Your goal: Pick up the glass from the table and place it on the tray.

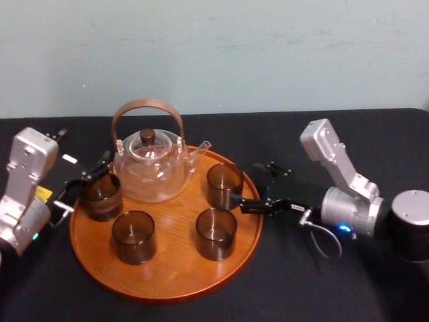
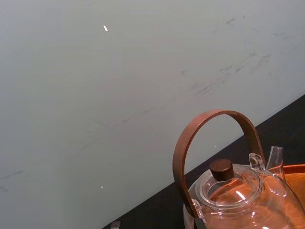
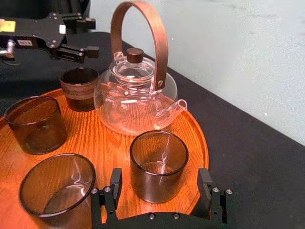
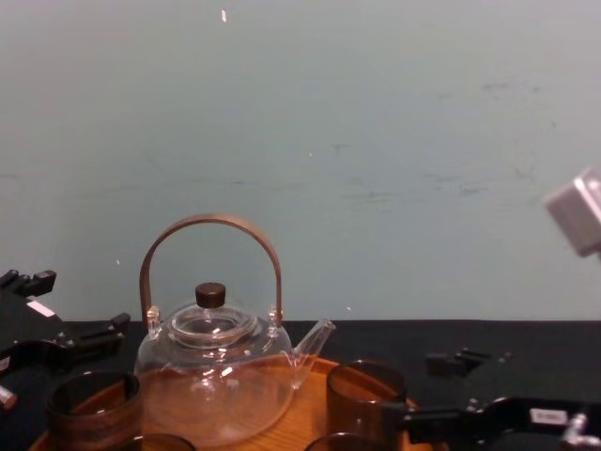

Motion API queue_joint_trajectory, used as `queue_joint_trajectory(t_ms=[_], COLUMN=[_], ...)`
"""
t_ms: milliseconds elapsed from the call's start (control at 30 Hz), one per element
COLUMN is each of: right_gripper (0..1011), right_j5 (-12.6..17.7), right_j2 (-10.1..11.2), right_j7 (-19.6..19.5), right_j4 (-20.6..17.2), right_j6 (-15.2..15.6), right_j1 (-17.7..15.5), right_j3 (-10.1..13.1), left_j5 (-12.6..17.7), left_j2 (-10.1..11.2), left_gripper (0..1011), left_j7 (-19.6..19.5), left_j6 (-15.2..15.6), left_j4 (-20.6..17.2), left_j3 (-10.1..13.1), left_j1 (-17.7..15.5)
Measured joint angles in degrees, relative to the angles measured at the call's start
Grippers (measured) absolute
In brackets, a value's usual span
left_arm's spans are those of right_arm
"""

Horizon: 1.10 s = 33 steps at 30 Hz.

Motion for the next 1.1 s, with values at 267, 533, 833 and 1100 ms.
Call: queue_joint_trajectory(t_ms=[267, 533, 833, 1100], right_gripper=[1002, 1002, 1002, 1002], right_j5=[2.77, 4.99, 6.4, 3.62], right_j2=[4.6, 7.88, 8.05, 4.61], right_j7=[0.59, -0.1, -6.72, -17.53], right_j4=[-6.29, -10.54, -13.11, -13.29], right_j6=[-0.13, -1.17, -1.72, -3.4], right_j1=[-3.94, -6.99, -10.21, -13.27], right_j3=[2.08, 4.43, 8.85, 13.11], left_j5=[0.0, 0.0, 0.0, 0.0], left_j2=[0.0, 0.0, 0.0, 0.0], left_gripper=[1001, 1001, 1002, 1001], left_j7=[-0.01, 0.0, 0.0, 0.0], left_j6=[0.0, 0.0, 0.0, 0.0], left_j4=[0.0, 0.0, 0.0, 0.0], left_j3=[0.0, 0.0, 0.0, 0.0], left_j1=[0.0, 0.0, 0.0, 0.0])
